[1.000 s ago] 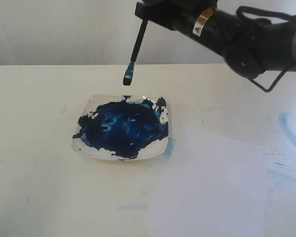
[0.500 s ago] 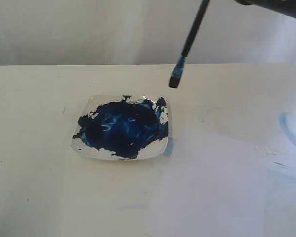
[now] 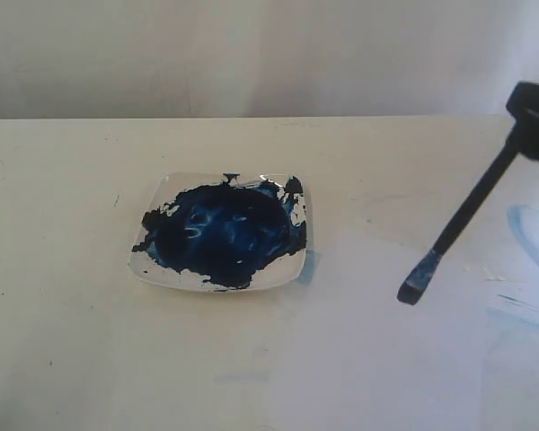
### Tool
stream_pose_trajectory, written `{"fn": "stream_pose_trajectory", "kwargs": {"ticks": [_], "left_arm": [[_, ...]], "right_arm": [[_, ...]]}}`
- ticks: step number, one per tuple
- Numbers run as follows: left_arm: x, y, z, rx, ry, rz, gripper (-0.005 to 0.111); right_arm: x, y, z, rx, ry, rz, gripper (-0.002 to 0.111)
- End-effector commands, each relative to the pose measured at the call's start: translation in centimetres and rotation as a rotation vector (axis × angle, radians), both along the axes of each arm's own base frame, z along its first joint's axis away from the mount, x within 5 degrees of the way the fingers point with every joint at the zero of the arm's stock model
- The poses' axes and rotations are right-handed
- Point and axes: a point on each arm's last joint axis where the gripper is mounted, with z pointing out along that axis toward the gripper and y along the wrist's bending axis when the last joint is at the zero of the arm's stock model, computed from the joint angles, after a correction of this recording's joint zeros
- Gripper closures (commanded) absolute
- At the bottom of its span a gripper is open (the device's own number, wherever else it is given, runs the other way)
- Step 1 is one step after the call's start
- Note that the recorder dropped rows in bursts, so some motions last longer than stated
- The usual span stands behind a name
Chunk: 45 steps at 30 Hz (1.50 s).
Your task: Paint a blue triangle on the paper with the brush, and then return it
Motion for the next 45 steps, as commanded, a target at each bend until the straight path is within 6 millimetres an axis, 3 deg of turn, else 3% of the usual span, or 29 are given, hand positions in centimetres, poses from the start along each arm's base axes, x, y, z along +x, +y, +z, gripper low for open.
{"fn": "stream_pose_trajectory", "kwargs": {"ticks": [1,10,14,20,23,28,32,34,36,39,42,45], "left_arm": [[0.2,0.0,0.6,0.0,-0.079,-0.001,0.107],[0.4,0.2,4.6,0.021,-0.526,0.021,0.107],[-0.4,0.3,7.0,0.032,-0.804,0.039,0.107],[-1.9,0.5,9.0,0.017,-1.079,0.065,0.107],[-1.6,0.4,10.2,0.005,-0.993,0.047,0.107],[1.1,0.1,13.0,-0.108,-0.533,0.022,0.107],[5.4,-0.8,15.9,0.007,-0.401,-0.078,0.107],[8.0,-1.9,16.4,0.098,-0.333,-0.163,0.107],[11.1,-3.8,16.2,0.169,-0.258,-0.299,0.107],[15.0,-7.7,15.1,0.026,-0.094,-0.537,0.107],[17.9,-11.2,13.0,-0.037,0.046,-0.782,0.107],[20.0,-14.2,10.9,-0.065,0.144,-0.9,0.107]], "right_arm": [[-1.4,-0.6,-1.9,0.002,0.019,-0.003,0.108],[-0.9,-0.3,-1.9,-0.036,0.008,0.016,0.108],[0.7,0.2,-0.8,-0.096,0.01,0.014,0.108],[3.5,1.1,0.0,-0.132,0.06,-0.003,0.108],[4.4,1.3,0.1,-0.154,0.062,-0.001,0.108],[5.3,1.6,1.1,-0.16,0.06,-0.013,0.108],[5.7,1.5,1.6,-0.155,0.072,-0.036,0.108],[5.7,1.5,1.8,-0.15,0.069,-0.035,0.108],[5.6,1.5,1.9,-0.135,0.068,-0.033,0.108],[5.1,2.5,2.5,-0.087,0.012,0.057,0.108],[4.5,4.2,3.1,-0.067,-0.026,0.28,0.108],[5.2,4.9,3.2,-0.167,0.115,0.429,0.108]]}}
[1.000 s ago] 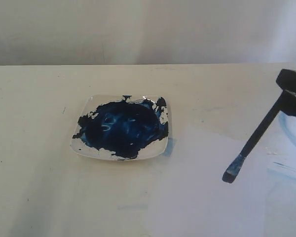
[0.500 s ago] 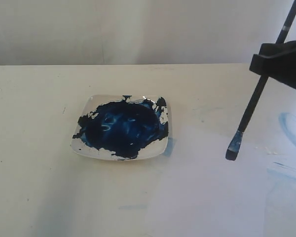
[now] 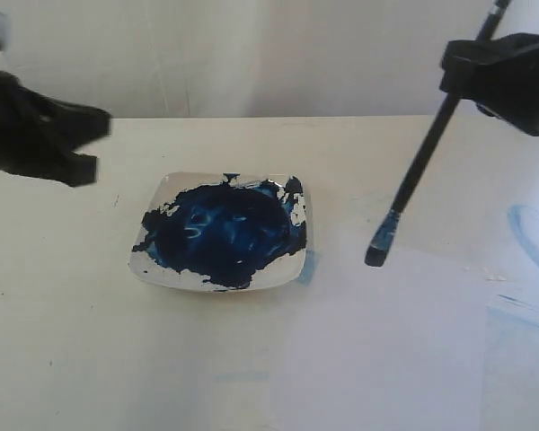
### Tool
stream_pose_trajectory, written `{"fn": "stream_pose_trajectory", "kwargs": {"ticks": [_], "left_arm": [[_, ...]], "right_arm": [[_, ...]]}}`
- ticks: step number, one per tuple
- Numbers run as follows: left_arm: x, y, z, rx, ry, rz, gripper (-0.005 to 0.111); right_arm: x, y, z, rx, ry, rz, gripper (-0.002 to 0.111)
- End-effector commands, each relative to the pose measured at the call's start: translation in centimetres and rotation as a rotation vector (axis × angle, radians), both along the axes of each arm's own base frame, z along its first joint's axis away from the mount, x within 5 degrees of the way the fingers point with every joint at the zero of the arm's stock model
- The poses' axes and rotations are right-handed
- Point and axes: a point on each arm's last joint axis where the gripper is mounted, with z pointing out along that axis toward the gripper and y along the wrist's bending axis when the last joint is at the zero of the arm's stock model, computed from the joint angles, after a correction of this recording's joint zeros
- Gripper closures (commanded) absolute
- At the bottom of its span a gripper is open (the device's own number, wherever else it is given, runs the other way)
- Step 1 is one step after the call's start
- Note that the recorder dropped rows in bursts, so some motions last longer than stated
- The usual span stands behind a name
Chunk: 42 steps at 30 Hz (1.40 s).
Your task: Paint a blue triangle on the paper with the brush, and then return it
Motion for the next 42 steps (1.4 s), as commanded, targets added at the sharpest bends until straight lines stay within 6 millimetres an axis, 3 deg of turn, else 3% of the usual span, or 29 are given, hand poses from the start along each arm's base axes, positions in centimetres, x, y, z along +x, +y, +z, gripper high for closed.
{"fn": "stream_pose_trajectory", "kwargs": {"ticks": [1,2,4,6,7,8,9,10,12,13,15,19,22,30,42], "left_arm": [[2.0,-4.0,-2.5,0.029,0.114,-0.199,0.107],[2.9,-4.8,-2.7,0.103,0.059,-0.171,0.107],[4.5,-4.3,-2.3,0.323,-0.117,-0.018,0.107],[6.1,-1.3,-1.7,0.708,-0.278,0.28,0.107],[6.4,1.2,-1.3,0.971,-0.299,0.48,0.107],[6.3,2.4,-1.4,1.096,-0.239,0.554,0.107],[6.1,3.6,-1.8,1.208,-0.059,0.533,0.107],[6.0,3.4,-2.0,1.164,0.028,0.477,0.107],[4.5,-0.6,-2.2,0.851,0.355,0.077,0.107],[3.3,-3.3,-1.7,0.734,0.399,-0.197,0.107],[0.6,-7.8,-1.5,0.523,0.433,-0.587,0.107],[-3.6,-14.0,-4.7,0.709,0.445,-0.762,0.107],[-4.7,-16.5,-6.5,0.727,0.412,-0.811,0.107],[-4.3,-18.0,-9.9,0.755,0.432,-0.811,0.107],[-3.8,-18.7,-12.4,0.675,0.43,-0.72,0.107]], "right_arm": [[0.6,1.0,0.6,-0.095,0.129,0.211,0.108],[0.9,0.5,1.1,-0.091,0.117,0.219,0.108],[0.9,0.0,1.7,-0.081,0.109,0.25,0.108],[0.8,-0.4,1.7,-0.076,0.117,0.273,0.108],[0.9,-0.6,1.6,-0.081,0.116,0.27,0.108],[0.9,-0.7,1.6,-0.093,0.104,0.268,0.108],[1.0,-0.8,1.6,-0.116,0.082,0.263,0.108],[1.1,-0.8,1.6,-0.128,0.07,0.255,0.108],[1.2,-0.9,1.6,-0.137,0.061,0.24,0.108],[1.2,-0.9,1.6,-0.139,0.06,0.24,0.108],[1.2,-0.9,1.6,-0.148,0.051,0.243,0.108],[1.0,-0.8,1.5,-0.154,0.046,0.263,0.108],[0.7,-0.7,0.7,-0.172,0.054,0.29,0.108],[1.7,-2.2,-1.7,-0.244,0.083,0.09,0.108],[1.0,-1.5,-1.7,-0.243,0.076,0.201,0.108]]}}
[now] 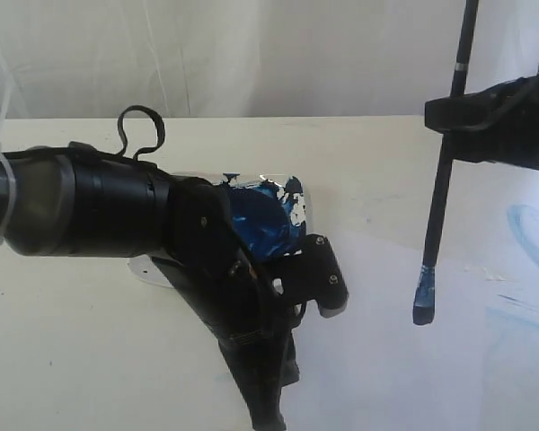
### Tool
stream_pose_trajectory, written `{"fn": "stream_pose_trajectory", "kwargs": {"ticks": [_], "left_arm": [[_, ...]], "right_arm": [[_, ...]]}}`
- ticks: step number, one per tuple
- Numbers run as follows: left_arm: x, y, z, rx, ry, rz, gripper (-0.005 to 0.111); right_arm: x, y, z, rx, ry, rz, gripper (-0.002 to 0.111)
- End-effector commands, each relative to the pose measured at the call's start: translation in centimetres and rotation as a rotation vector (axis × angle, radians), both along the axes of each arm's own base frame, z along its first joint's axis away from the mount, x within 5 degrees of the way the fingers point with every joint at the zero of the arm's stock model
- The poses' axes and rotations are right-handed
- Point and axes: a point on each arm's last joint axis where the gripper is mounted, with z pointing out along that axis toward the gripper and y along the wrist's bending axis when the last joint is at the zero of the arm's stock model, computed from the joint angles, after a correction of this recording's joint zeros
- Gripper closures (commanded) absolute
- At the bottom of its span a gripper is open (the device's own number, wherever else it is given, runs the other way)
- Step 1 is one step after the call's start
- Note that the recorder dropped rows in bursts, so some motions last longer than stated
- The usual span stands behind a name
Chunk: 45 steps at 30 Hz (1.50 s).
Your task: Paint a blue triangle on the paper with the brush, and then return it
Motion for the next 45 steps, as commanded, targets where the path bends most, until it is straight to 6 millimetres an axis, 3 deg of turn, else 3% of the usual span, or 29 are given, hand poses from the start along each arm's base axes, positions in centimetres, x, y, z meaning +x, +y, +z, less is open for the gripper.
{"fn": "stream_pose_trajectory", "kwargs": {"ticks": [1,24,45], "left_arm": [[-0.3,-0.1,-0.8,0.008,0.04,0.015,0.107],[-0.3,-0.3,-2.9,0.057,0.09,0.016,0.107],[-0.4,-0.3,-3.0,0.052,0.115,0.028,0.107]], "right_arm": [[-0.2,0.0,-0.1,0.002,-0.002,0.017,0.108],[0.4,0.1,-3.2,-0.018,0.112,0.011,0.108],[0.4,0.1,-3.2,-0.018,0.114,0.013,0.108]]}}
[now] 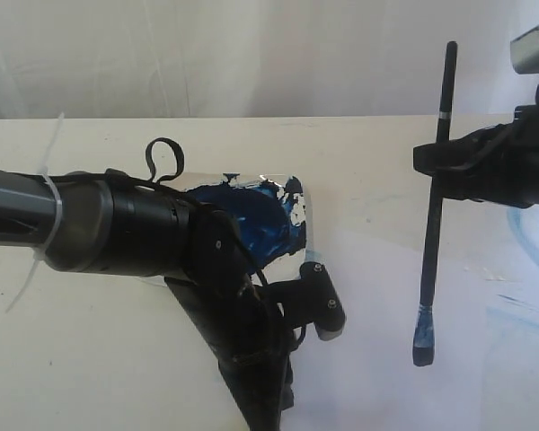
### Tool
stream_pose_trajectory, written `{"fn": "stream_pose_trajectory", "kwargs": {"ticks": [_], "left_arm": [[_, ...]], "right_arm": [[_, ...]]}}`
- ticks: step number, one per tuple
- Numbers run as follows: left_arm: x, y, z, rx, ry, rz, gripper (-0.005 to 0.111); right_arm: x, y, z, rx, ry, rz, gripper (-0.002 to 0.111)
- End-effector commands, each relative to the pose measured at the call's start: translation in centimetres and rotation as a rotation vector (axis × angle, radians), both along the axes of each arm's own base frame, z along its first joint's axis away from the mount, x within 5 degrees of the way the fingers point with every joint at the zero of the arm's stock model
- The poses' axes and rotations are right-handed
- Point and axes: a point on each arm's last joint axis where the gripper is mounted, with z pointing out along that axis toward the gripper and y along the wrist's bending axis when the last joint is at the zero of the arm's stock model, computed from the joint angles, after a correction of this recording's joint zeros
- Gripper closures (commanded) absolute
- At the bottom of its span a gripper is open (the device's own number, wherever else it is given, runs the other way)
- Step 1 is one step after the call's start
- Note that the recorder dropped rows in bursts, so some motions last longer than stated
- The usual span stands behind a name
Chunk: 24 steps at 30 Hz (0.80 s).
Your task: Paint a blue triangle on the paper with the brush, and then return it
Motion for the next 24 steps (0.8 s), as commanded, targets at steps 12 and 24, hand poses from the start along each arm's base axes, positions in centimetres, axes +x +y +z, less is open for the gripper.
{"fn": "stream_pose_trajectory", "kwargs": {"ticks": [12,24], "left_arm": [[-0.21,-0.22,-0.4,-0.011,0.029,0.028,0.107],[-0.3,-0.18,-0.93,0.007,0.048,0.023,0.107]], "right_arm": [[-0.02,-0.05,-0.12,-0.001,0.0,0.002,0.108],[-0.04,-0.04,-0.12,0.0,0.0,0.004,0.108]]}}
